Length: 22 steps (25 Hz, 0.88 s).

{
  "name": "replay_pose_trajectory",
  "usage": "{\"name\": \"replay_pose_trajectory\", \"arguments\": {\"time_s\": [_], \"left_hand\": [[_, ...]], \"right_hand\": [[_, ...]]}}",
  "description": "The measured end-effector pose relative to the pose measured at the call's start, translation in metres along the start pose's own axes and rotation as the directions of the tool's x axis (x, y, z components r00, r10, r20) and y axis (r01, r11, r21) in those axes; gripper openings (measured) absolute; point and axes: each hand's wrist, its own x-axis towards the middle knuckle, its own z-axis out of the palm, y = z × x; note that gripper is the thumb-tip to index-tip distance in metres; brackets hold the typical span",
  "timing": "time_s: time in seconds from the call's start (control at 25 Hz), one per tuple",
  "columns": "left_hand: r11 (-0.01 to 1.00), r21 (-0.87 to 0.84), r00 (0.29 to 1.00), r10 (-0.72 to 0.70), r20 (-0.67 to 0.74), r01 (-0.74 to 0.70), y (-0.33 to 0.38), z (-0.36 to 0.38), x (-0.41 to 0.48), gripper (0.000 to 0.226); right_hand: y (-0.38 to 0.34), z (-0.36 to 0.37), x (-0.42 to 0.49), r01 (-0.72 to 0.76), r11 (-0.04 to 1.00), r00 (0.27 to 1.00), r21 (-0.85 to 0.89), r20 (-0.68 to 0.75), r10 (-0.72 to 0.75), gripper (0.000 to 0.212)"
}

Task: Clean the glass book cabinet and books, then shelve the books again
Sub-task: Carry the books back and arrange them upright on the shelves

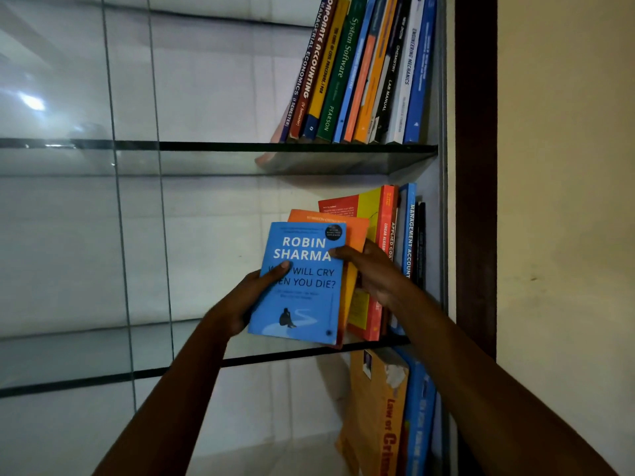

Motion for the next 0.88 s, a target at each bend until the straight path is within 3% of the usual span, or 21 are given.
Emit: {"name": "replay_pose_trajectory", "arguments": {"time_s": [0.08,0.16,0.24,0.28,0.36,0.4,0.48,0.56,0.68,0.76,0.88], "left_hand": [[0.996,-0.09,0.999,0.024,-0.027,-0.026,0.002,0.003,-0.005,0.04],[0.984,-0.059,0.965,0.155,-0.213,-0.171,0.003,0.011,-0.003,0.035],[0.943,0.189,0.848,0.329,-0.416,-0.273,0.003,0.022,0.004,0.04],[0.899,0.367,0.763,0.407,-0.503,-0.237,0.004,0.029,0.006,0.043],[0.779,0.623,0.615,0.526,-0.587,-0.071,0.005,0.047,0.01,0.043],[0.727,0.687,0.592,0.558,-0.581,-0.011,0.001,0.057,0.013,0.041],[0.69,0.724,0.621,0.574,-0.534,-0.016,-0.016,0.077,0.022,0.037],[0.76,0.636,0.687,0.535,-0.492,-0.137,-0.034,0.09,0.031,0.036],[0.838,0.437,0.818,0.482,-0.315,-0.326,-0.054,0.084,0.041,0.052],[0.883,0.318,0.9,0.408,-0.154,-0.346,-0.06,0.071,0.042,0.059],[0.906,0.276,0.937,0.346,-0.046,-0.321,-0.059,0.059,0.043,0.056]], "right_hand": [[0.001,0.005,0.007,-0.021,0.997,1.0,0.076,-0.006,0.021,0.012],[0.004,0.014,0.016,0.029,0.999,0.996,0.014,-0.088,-0.028,0.021],[0.005,0.022,0.023,0.106,0.966,0.971,-0.237,-0.187,-0.152,0.034],[0.004,0.025,0.025,0.113,0.952,0.962,-0.283,-0.21,-0.176,0.039],[-0.002,0.033,0.026,0.075,0.988,0.982,-0.134,-0.161,-0.096,0.047],[-0.004,0.036,0.026,0.031,0.998,0.994,-0.062,-0.1,-0.037,0.048],[-0.003,0.038,0.028,-0.022,0.986,0.999,-0.165,-0.051,0.013,0.048],[-0.002,0.031,0.032,-0.034,0.95,0.996,-0.31,-0.094,0.005,0.048],[-0.002,0.014,0.039,-0.049,0.909,0.995,-0.414,-0.101,0.007,0.041],[-0.004,0.007,0.042,-0.078,0.912,0.995,-0.403,-0.095,0.043,0.038],[-0.002,0.006,0.039,-0.067,0.849,0.99,-0.523,-0.138,-0.006,0.03]]}}
